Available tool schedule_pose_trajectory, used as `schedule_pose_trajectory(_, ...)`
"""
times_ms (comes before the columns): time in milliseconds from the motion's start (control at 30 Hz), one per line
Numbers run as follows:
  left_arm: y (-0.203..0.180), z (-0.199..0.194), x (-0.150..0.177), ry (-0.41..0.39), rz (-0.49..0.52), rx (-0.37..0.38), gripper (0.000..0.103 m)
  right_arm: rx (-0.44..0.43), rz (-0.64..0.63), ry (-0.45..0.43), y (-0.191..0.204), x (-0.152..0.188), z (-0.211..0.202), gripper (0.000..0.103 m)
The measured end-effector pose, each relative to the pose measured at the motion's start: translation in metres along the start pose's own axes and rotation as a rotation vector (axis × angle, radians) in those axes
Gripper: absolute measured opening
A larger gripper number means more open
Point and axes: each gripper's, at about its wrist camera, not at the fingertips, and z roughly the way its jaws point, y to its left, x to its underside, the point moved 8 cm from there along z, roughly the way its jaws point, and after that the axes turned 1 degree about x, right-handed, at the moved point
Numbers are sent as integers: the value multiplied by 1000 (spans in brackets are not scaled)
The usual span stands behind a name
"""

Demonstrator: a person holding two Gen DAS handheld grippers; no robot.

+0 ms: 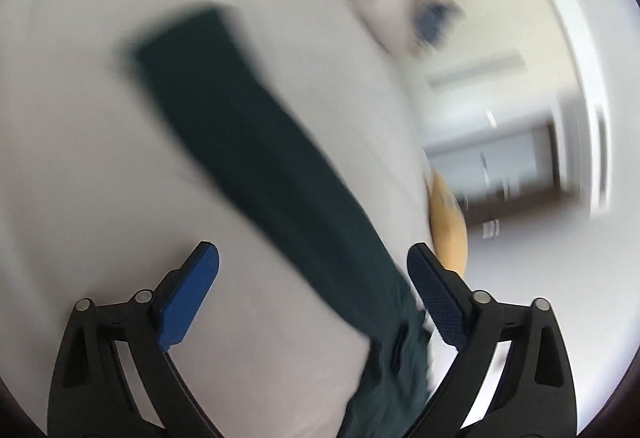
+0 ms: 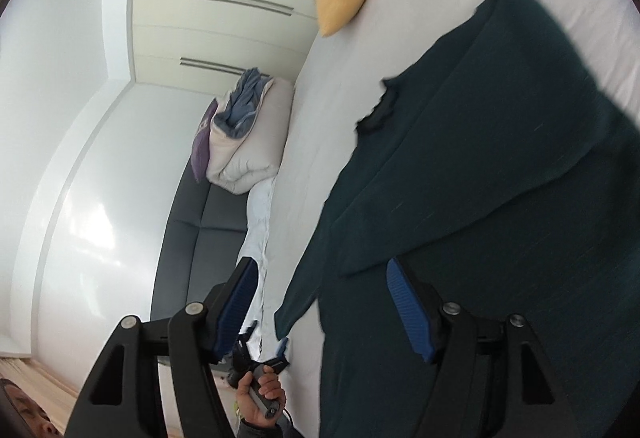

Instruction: Fold small clothes

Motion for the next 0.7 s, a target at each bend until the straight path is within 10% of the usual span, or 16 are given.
schedule_pose_trajectory(467,34,5,-58,-74,-334,58,86,15,-45,67,45,32,47,71)
schedule_pose_trajectory(700,47,28,-74,-44,-389,63,34,26,-41,60,42,37,48,71)
